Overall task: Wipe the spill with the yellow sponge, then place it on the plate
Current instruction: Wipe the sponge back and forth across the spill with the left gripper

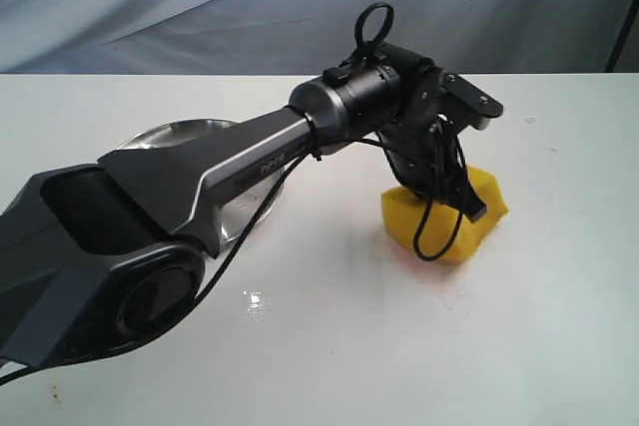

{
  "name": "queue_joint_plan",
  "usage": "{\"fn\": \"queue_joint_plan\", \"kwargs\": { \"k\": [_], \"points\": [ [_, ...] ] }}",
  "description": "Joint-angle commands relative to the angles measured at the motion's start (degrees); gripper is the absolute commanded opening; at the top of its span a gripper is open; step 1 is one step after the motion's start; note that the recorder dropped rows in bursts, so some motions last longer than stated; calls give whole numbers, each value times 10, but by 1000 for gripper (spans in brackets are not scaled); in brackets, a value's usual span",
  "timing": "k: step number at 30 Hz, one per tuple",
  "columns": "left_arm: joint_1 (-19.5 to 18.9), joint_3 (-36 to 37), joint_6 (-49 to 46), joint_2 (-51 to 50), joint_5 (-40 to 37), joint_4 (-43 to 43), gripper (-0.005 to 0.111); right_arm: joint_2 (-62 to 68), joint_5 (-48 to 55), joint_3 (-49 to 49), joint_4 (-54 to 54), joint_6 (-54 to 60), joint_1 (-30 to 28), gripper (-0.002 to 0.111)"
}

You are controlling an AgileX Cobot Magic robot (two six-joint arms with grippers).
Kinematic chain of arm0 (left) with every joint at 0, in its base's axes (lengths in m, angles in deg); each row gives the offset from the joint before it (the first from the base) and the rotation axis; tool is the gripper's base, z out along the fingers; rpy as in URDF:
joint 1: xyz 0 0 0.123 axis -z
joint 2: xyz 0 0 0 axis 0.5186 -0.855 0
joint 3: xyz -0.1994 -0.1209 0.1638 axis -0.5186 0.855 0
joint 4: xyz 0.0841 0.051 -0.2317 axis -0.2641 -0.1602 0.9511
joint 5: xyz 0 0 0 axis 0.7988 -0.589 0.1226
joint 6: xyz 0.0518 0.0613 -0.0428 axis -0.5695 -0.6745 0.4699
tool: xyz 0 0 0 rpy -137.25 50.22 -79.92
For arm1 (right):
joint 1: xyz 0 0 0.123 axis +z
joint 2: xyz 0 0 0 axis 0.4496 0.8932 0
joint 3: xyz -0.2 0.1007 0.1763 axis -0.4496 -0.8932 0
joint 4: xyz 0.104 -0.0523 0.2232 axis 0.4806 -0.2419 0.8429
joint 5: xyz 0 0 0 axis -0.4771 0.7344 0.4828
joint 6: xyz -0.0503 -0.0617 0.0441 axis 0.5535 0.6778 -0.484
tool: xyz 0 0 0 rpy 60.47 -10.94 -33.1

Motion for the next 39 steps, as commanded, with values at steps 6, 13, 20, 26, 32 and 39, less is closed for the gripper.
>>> {"fn": "queue_joint_plan", "kwargs": {
  "k": [6,13,20,26,32,39],
  "points": [
    [-43,8,97,-23,-74,-148,0,-2,-4,-2,-6,-1,-1,0],
    [-35,8,32,-23,-113,-79,0,-2,-4,-2,-6,-1,-1,0],
    [4,8,-50,-23,-118,5,0,-2,-4,-2,-6,-1,-1,0],
    [40,8,-77,-22,-120,30,0,-2,-4,-2,-6,-1,-1,0],
    [66,8,-91,-9,-120,32,0,-2,-4,-2,-6,-1,-1,0],
    [77,8,-86,4,-120,22,0,-2,-4,-2,-6,-1,-1,0]
  ]
}}
